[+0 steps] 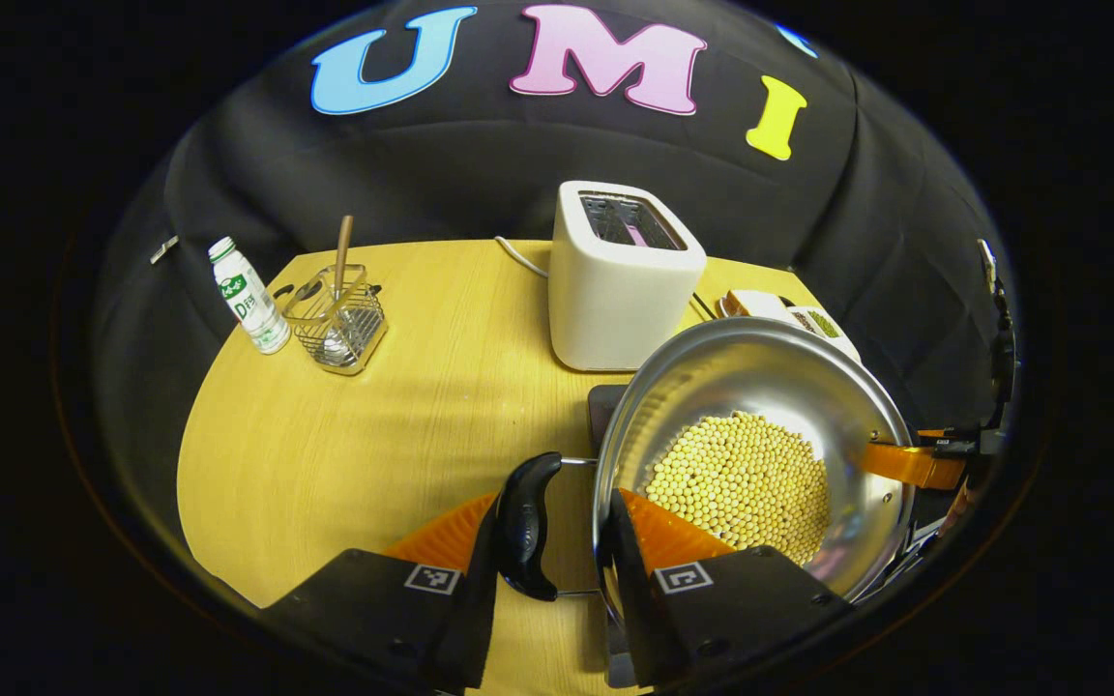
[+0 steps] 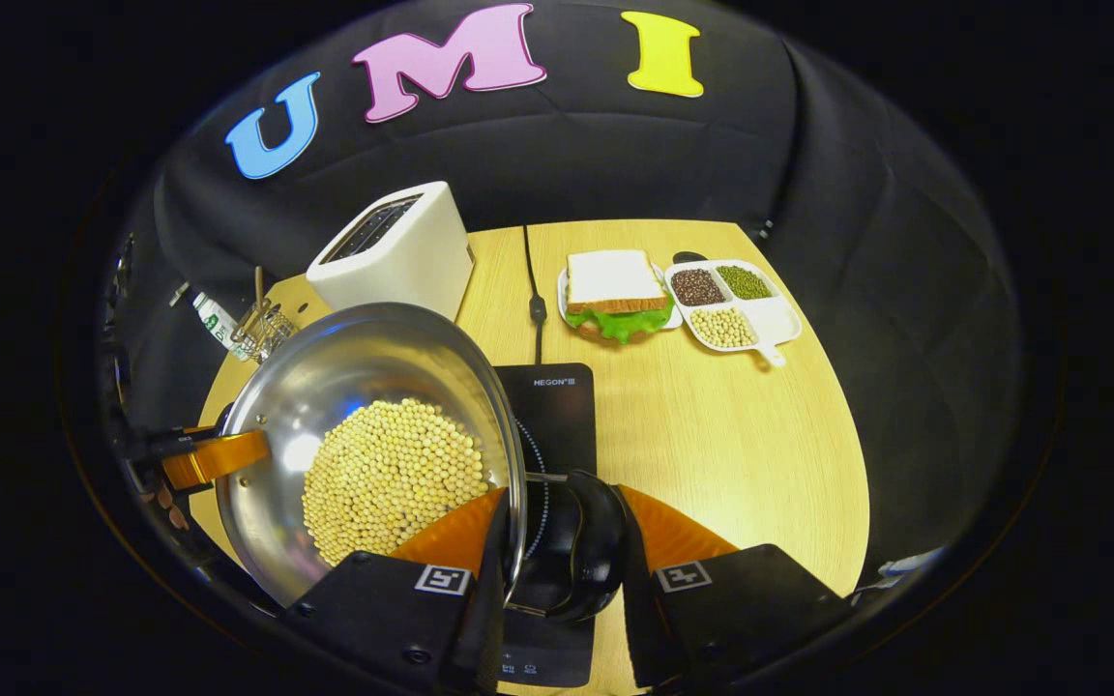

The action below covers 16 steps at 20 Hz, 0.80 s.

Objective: First push the handle of the pot to place it horizontally, then grasp the pot with both hands and set it on the induction cooktop.

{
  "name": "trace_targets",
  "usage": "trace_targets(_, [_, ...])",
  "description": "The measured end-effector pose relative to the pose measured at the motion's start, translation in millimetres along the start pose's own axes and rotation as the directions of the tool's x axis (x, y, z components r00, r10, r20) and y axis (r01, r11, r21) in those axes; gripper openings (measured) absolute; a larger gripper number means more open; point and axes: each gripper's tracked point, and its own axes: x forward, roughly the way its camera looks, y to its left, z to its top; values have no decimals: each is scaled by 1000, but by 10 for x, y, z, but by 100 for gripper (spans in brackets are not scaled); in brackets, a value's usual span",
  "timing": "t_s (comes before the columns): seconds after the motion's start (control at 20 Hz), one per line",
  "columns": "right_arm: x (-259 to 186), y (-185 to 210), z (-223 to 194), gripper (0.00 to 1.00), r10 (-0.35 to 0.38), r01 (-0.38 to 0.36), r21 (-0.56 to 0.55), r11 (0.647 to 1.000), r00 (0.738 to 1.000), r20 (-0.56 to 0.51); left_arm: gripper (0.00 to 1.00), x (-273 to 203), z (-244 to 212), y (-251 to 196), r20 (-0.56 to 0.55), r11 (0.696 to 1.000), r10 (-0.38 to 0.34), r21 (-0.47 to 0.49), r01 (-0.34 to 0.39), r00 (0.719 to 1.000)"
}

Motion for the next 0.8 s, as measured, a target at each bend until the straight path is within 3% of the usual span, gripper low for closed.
trace_targets(0.8, [169,-122,-59,55,11,-11,20,1000,1000,0,59,173,6,-91,6,1000,-4,7,4,1000])
